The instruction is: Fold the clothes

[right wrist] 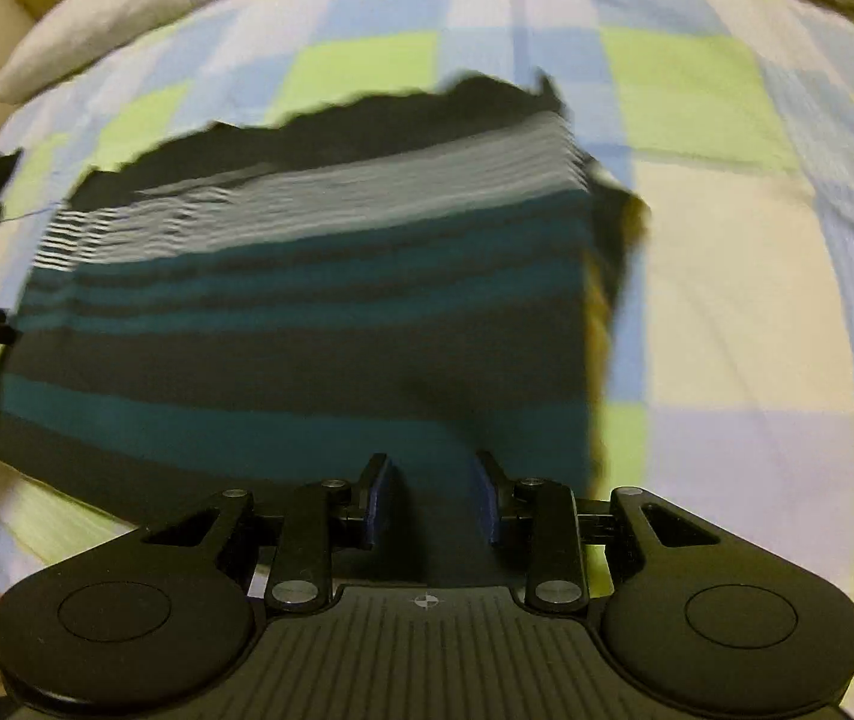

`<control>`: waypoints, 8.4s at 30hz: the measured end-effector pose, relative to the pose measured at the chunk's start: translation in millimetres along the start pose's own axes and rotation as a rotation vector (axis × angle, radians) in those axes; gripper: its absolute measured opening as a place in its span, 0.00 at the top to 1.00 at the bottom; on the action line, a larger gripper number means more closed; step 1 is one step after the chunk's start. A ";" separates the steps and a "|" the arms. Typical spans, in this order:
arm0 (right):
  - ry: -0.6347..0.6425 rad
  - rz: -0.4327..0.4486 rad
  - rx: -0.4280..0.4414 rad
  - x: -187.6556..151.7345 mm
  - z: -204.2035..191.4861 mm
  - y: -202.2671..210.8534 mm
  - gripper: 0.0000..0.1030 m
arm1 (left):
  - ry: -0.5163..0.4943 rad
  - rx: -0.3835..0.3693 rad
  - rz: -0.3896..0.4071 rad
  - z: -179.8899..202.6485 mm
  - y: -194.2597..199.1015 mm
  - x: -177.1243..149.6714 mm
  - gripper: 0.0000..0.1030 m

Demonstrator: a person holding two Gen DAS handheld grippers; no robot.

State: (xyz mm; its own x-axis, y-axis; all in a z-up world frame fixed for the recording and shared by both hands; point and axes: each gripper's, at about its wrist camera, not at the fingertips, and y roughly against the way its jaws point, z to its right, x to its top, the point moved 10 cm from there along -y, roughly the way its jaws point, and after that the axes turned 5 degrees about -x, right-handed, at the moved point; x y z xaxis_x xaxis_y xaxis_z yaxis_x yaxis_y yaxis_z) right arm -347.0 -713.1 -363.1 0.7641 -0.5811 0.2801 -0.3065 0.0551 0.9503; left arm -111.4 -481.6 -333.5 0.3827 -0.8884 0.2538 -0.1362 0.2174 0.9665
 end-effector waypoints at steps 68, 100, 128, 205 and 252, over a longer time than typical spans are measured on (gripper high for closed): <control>0.551 0.246 -0.119 -26.2 -422.9 31.2 0.88 | -1.646 -0.029 0.359 -56.2 27.9 -2.1 0.87; -0.855 0.392 0.296 -29.0 6.3 50.3 0.88 | -1.780 -0.296 -0.054 260.6 -82.1 264.3 0.80; -1.050 0.359 0.101 -37.4 31.2 26.2 0.83 | -0.799 -0.469 -0.005 208.7 -117.5 308.4 0.64; -0.625 0.238 -0.052 -28.9 -87.7 -8.8 0.39 | -0.594 -0.385 0.061 103.7 -87.9 215.9 0.58; -0.263 0.134 -0.187 -14.7 -203.6 6.6 0.48 | -0.699 -0.388 0.155 116.9 -64.3 178.3 0.56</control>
State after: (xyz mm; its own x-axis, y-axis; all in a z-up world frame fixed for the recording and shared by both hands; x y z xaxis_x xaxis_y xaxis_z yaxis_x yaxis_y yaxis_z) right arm -244.7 -538.9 -333.2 0.5445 -0.7463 0.3829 -0.2667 0.2787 0.9226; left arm -141.3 -701.3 -354.8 -0.2906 -0.8561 0.4274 0.2345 0.3693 0.8992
